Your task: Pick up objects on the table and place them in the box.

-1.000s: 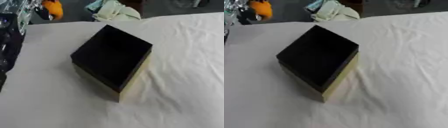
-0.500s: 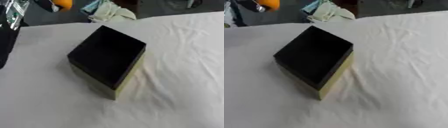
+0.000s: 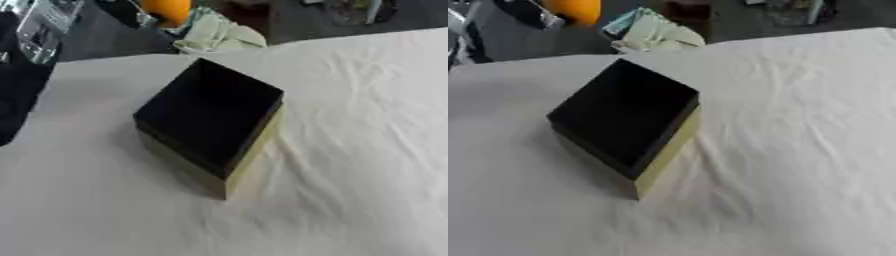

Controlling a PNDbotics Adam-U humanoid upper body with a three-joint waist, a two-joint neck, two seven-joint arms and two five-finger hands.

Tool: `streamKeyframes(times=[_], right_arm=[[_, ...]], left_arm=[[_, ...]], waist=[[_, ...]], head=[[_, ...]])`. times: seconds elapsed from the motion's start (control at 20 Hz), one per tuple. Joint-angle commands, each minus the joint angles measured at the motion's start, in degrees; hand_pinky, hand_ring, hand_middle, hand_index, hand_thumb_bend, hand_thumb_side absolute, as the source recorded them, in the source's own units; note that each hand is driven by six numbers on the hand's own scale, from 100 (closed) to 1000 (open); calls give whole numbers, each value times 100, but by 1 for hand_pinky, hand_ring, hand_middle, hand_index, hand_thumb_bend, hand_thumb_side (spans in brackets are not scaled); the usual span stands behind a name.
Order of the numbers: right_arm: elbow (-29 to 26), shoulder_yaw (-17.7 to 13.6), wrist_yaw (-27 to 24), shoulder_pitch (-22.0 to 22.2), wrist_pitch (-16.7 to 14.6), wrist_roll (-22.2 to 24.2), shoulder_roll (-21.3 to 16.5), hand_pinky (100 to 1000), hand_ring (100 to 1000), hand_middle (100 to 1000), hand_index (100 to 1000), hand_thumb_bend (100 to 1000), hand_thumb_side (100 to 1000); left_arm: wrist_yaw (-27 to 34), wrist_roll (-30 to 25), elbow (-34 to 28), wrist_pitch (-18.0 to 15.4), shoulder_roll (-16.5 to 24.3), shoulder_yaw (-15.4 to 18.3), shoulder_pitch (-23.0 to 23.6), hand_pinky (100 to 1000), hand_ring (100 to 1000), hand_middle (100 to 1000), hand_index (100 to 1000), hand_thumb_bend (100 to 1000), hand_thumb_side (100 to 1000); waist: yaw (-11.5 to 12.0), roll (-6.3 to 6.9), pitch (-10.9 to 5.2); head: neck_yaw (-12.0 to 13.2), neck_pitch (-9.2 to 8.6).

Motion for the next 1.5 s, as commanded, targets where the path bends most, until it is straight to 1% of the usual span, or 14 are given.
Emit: streamKeyframes(times=[0.05,0.2,0.4,0.7,1.05,1.1,1.15,1.25,1.3,1.35,1.4,1.45,1.5], right_arm=[[-88,-24,-47,-80,-17,17,-63,770,747,724,862,292,1000],[-88,-19,-51,-96,-18,21,-43,770,748,723,862,293,1000],[-88,-20,-54,-98,-14,18,-25,770,747,723,861,292,1000],[-88,-26,-56,-90,-12,8,-1,770,748,722,861,293,1000],[-88,-26,-62,-85,-15,-3,49,770,748,721,861,294,1000],[-88,-26,-62,-83,-14,-4,53,770,748,721,860,291,1000],[-88,-25,-61,-81,-11,-3,58,770,748,721,860,295,1000],[-88,-24,-60,-77,-5,-3,68,770,748,720,860,295,1000],[-88,-25,-60,-76,-3,-4,71,770,748,720,860,296,1000],[-88,-26,-59,-73,-1,-5,73,770,748,720,860,296,1000],[-88,-27,-58,-69,0,-7,74,770,747,720,860,296,1000],[-88,-27,-58,-65,2,-8,76,770,747,720,860,296,1000],[-88,-27,-58,-60,5,-7,78,770,747,720,860,292,1000]], left_arm=[[251,-77,-339,-29,-25,-100,-4,124,408,551,601,424,100],[291,-89,-565,-28,-137,-212,132,132,414,557,607,427,100],[-61,-49,-729,4,-339,-332,323,142,423,564,610,427,100],[-443,6,-552,-45,-581,-435,651,151,433,570,614,430,100],[-889,127,-327,-101,-774,-473,855,157,437,573,617,430,100],[-920,135,-290,-117,-796,-484,875,161,441,574,620,499,100],[-924,136,-247,-134,-822,-498,897,165,443,577,622,427,100],[-953,124,-187,-187,-860,-528,932,221,473,611,661,431,100],[-971,104,-163,-218,-873,-538,946,302,517,659,706,449,100],[-997,75,-149,-252,-882,-543,956,383,556,691,735,485,100],[-1038,52,-150,-286,-885,-542,959,516,615,716,769,578,100],[-1117,44,-175,-324,-881,-538,960,569,650,735,802,633,100],[-1221,49,-206,-356,-880,-525,967,625,714,777,853,655,100]], waist=[[-11,-28,-108],[-19,-26,-79],[-14,-35,-42],[-12,-68,0],[-9,-112,49],[-9,-115,54],[-10,-117,59],[-12,-119,68],[-13,-119,72],[-14,-119,75],[-14,-119,77],[-13,-119,78],[-12,-118,79]], head=[[-5,43],[-6,35],[-3,27],[38,43],[70,30],[69,28],[69,26],[69,18],[69,14],[69,9],[68,4],[65,-4],[61,-14]])
